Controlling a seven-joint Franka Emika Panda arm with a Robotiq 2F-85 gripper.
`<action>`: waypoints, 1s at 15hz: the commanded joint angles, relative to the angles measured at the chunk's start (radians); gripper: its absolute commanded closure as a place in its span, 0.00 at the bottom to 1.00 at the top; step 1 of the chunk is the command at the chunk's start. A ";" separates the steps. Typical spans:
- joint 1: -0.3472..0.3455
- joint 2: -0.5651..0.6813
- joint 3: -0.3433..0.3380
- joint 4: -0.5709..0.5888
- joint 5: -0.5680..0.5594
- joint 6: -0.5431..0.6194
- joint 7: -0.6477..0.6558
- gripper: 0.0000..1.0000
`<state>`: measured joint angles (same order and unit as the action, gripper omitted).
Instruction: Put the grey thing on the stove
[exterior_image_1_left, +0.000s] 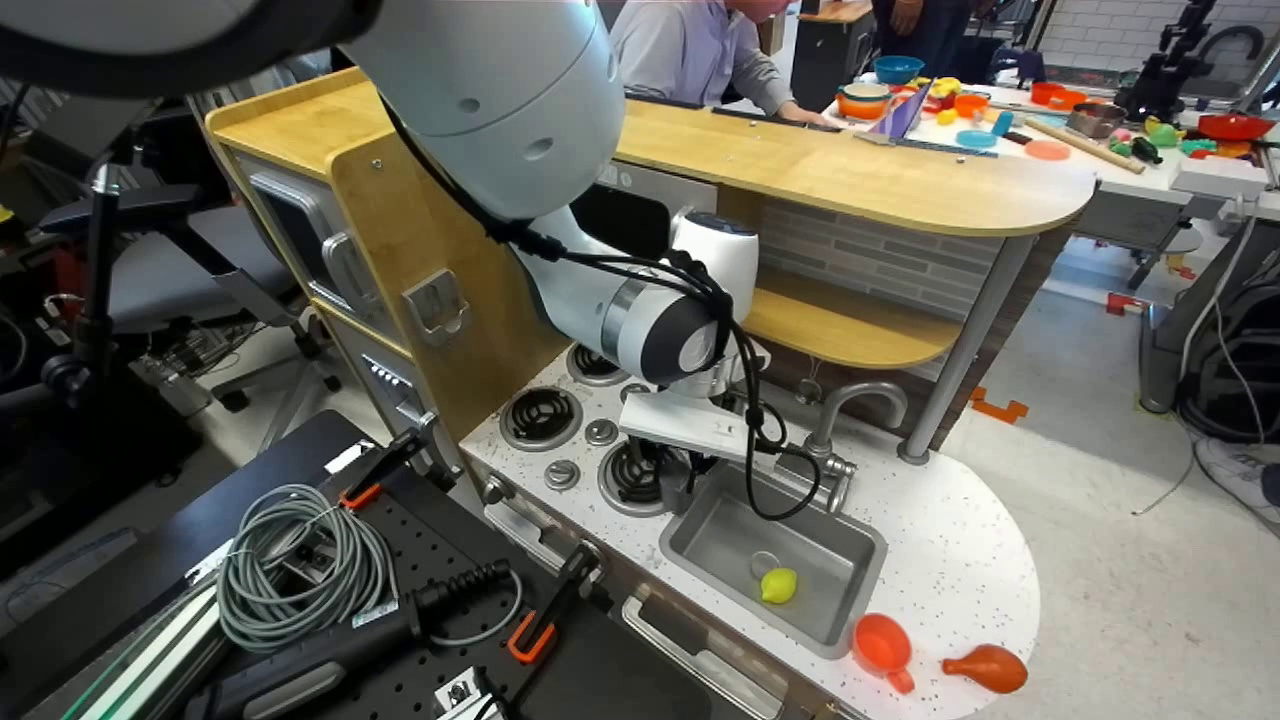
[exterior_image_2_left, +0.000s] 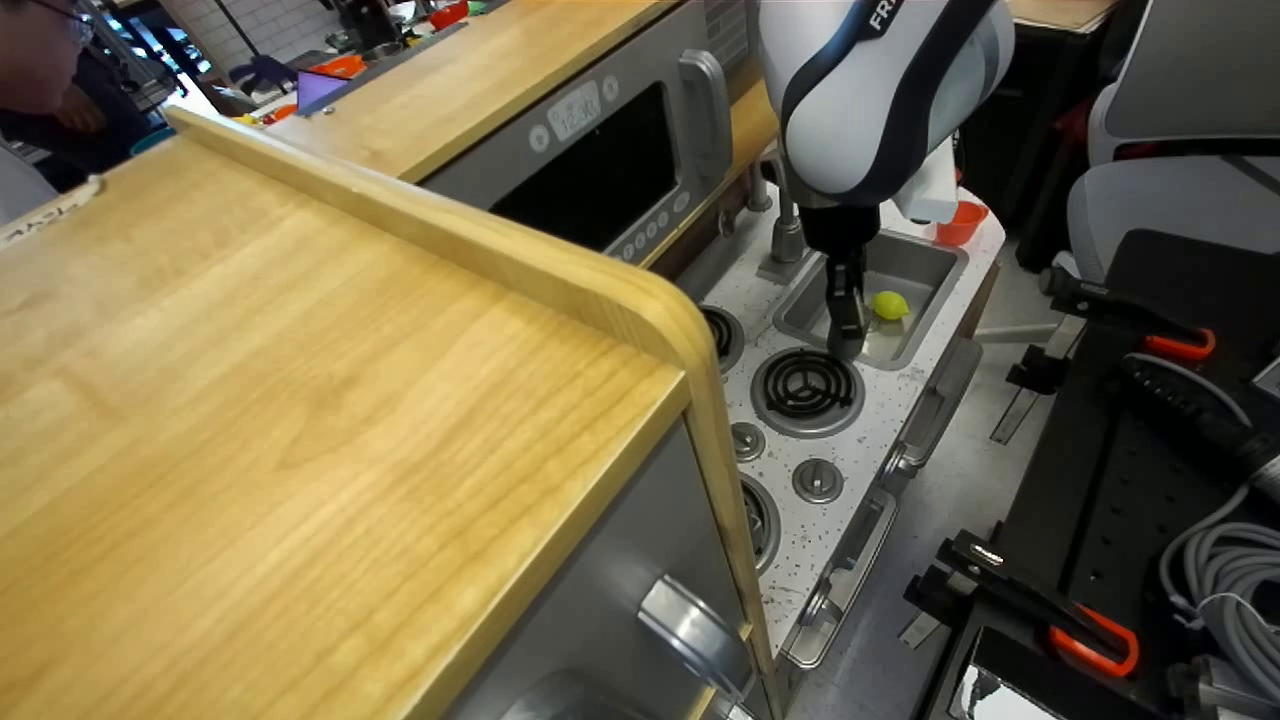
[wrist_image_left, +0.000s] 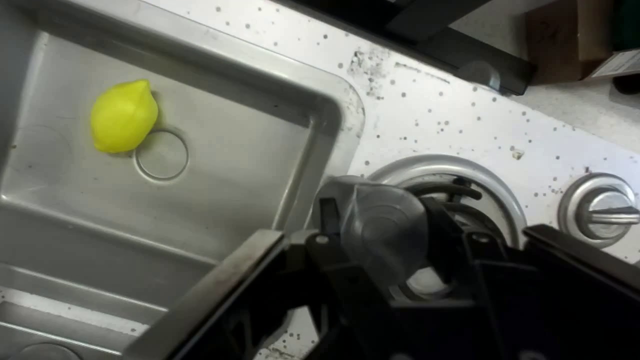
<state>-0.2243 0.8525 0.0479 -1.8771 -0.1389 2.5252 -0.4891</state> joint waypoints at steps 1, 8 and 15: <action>-0.008 -0.055 0.034 -0.077 0.012 0.065 -0.007 0.81; -0.064 -0.040 0.091 -0.049 0.029 0.014 -0.124 0.81; -0.052 -0.013 0.076 -0.025 -0.006 -0.035 -0.288 0.81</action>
<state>-0.2825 0.8366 0.1261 -1.9104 -0.1288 2.5262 -0.7133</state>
